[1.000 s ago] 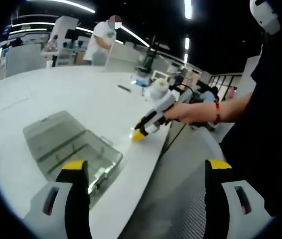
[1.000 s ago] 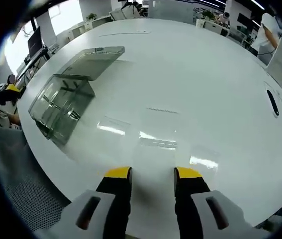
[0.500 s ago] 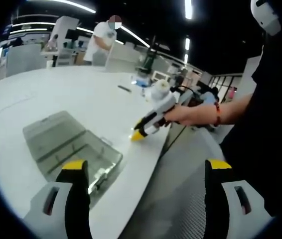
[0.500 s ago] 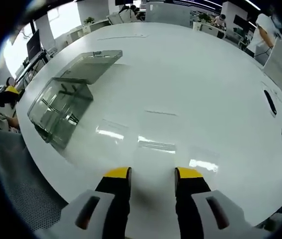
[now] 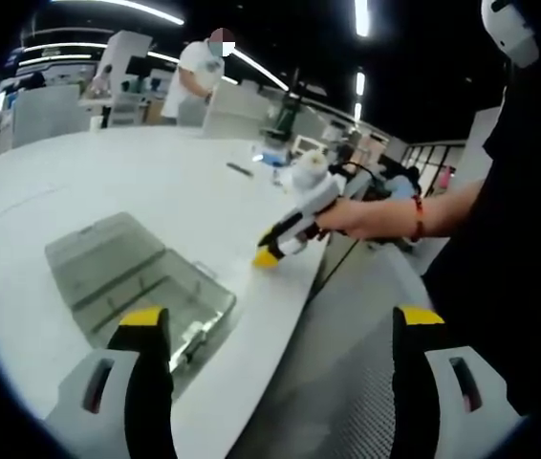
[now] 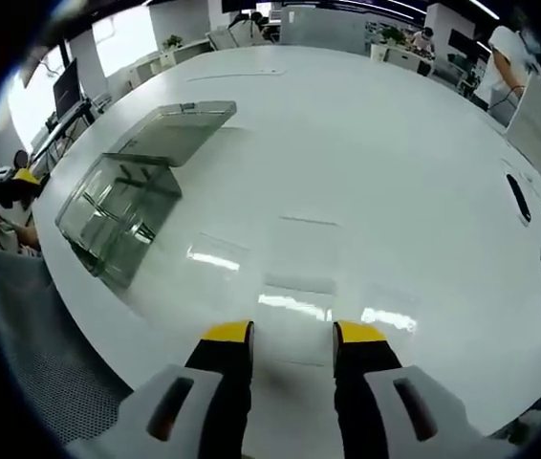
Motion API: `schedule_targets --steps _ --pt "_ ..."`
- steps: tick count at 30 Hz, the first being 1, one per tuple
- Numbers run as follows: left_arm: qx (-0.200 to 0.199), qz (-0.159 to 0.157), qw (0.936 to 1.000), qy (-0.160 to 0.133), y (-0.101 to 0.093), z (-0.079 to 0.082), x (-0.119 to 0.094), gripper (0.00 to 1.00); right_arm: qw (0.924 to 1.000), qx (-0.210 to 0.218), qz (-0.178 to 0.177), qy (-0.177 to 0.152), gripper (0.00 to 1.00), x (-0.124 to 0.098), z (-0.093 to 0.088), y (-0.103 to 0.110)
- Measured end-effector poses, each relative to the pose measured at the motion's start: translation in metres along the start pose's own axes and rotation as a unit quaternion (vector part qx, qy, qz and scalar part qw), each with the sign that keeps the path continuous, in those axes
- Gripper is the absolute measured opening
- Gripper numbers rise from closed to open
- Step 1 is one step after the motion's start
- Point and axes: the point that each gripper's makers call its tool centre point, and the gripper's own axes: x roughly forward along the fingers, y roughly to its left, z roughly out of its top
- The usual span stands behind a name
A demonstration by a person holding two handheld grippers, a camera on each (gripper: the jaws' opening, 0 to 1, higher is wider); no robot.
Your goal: Insert the divider into the dual guide fixture by aligning both edges with the guide slots and pushing it downward to the bottom, including one-sided entry, uneven engagement, binding, and posture correction.
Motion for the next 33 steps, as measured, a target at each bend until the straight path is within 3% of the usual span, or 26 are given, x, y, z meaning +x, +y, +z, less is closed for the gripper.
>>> schedule_targets --steps 9,10,11,12,13,14,15,18,22,33 --pt "0.002 -0.003 1.0000 -0.005 -0.002 0.003 0.001 0.95 0.9997 -0.011 0.001 -0.021 0.28 -0.006 0.008 0.002" --pt "0.002 -0.003 1.0000 -0.005 -0.002 0.003 0.001 0.95 0.9997 -0.018 -0.004 -0.016 0.00 -0.010 0.007 -0.001" --pt "0.001 -0.004 1.0000 -0.007 -0.003 0.004 0.001 0.95 0.9990 0.032 -0.015 -0.027 0.00 -0.011 0.012 -0.002" --pt "0.001 -0.004 1.0000 -0.007 -0.003 0.004 0.001 0.95 0.9992 -0.019 0.023 -0.025 0.00 -0.010 0.015 0.004" --pt "0.001 -0.004 1.0000 -0.008 -0.003 0.004 0.001 0.95 0.9993 -0.016 0.009 -0.032 0.00 -0.010 0.017 0.004" --pt "0.001 -0.004 0.9999 -0.010 -0.002 0.005 0.001 0.95 0.9976 -0.065 -0.014 -0.019 0.00 -0.010 0.014 -0.001" --pt "0.001 -0.004 0.9999 -0.011 -0.002 0.005 0.001 0.95 0.9975 -0.069 -0.017 -0.005 0.00 -0.009 0.010 -0.001" --pt "0.003 -0.003 0.9999 -0.013 -0.002 0.007 0.001 0.95 0.9994 -0.011 0.014 -0.031 0.00 -0.008 0.014 0.011" --pt "0.001 -0.003 0.9998 -0.017 -0.003 0.008 0.001 0.95 0.9997 -0.016 0.014 -0.015 0.00 -0.008 0.007 0.014" --pt "0.000 -0.006 0.9999 -0.015 -0.003 0.007 0.002 0.95 0.9996 0.001 0.023 -0.017 0.00 -0.010 0.002 0.015"
